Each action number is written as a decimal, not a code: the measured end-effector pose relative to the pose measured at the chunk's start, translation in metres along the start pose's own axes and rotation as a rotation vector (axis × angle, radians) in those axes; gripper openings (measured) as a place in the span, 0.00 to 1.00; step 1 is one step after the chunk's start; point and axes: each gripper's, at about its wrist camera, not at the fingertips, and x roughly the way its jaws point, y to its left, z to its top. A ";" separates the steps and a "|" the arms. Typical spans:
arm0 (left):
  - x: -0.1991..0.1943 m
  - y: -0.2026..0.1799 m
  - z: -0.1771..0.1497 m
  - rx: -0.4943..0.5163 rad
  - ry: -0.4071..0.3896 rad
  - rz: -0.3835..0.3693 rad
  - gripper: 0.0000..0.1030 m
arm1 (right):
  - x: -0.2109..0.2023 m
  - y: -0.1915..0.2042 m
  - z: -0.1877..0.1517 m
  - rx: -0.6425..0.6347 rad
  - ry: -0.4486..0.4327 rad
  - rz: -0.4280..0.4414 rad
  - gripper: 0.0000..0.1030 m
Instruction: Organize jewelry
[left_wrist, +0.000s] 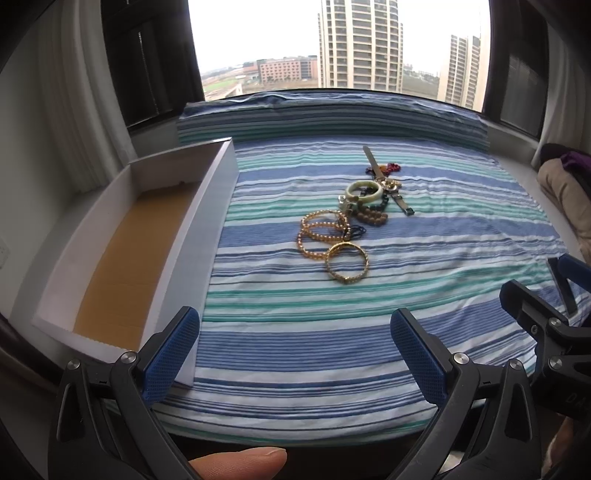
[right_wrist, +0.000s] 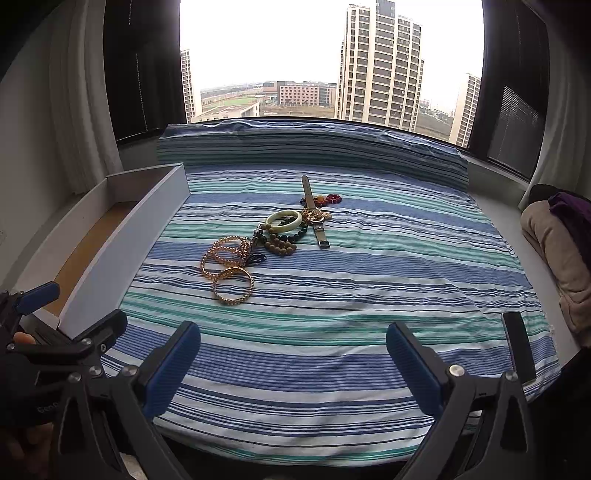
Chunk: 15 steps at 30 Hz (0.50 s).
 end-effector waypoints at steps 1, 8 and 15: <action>0.000 0.000 0.000 0.000 0.000 0.000 1.00 | 0.000 0.000 0.000 0.000 0.000 0.000 0.99; 0.001 0.001 0.000 0.000 0.001 0.003 1.00 | 0.001 0.002 0.001 -0.002 -0.003 0.002 0.99; 0.002 -0.001 -0.001 0.006 0.002 0.014 1.00 | 0.001 0.002 0.001 -0.001 0.001 0.002 0.99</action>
